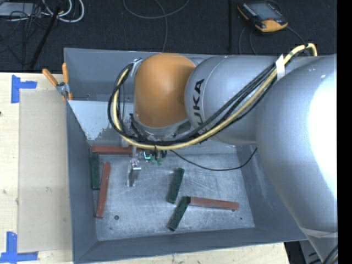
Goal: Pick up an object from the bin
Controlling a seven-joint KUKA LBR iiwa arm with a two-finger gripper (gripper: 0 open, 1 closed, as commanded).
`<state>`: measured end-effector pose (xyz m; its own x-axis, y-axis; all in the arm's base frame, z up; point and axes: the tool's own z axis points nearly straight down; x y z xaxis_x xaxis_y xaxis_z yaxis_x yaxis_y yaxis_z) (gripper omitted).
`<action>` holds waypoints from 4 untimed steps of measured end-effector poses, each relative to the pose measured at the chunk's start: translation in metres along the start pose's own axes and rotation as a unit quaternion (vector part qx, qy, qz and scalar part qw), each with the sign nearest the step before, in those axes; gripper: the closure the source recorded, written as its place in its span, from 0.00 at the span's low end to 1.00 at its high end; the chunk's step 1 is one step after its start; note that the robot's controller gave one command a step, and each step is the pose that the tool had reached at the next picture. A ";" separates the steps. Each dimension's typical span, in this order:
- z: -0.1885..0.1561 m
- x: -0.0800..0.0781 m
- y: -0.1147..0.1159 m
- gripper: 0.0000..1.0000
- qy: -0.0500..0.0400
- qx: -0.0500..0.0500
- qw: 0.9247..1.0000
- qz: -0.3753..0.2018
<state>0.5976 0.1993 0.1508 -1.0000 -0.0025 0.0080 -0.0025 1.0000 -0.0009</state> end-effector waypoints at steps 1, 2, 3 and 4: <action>-0.004 -0.002 -0.001 0.00 -0.003 -0.001 1.000 0.002; 0.032 -0.014 0.003 0.00 -0.007 -0.001 0.999 -0.045; 0.073 -0.029 0.018 0.00 -0.011 0.001 0.994 -0.105; 0.064 -0.029 0.041 0.00 -0.010 0.000 0.992 -0.126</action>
Offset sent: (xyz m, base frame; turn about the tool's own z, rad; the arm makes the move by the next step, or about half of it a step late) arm 0.0237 0.0046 -0.0808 -0.1889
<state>0.6256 0.2407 0.0864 -0.9677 -0.2518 -0.0115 -0.2518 0.9678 -0.0017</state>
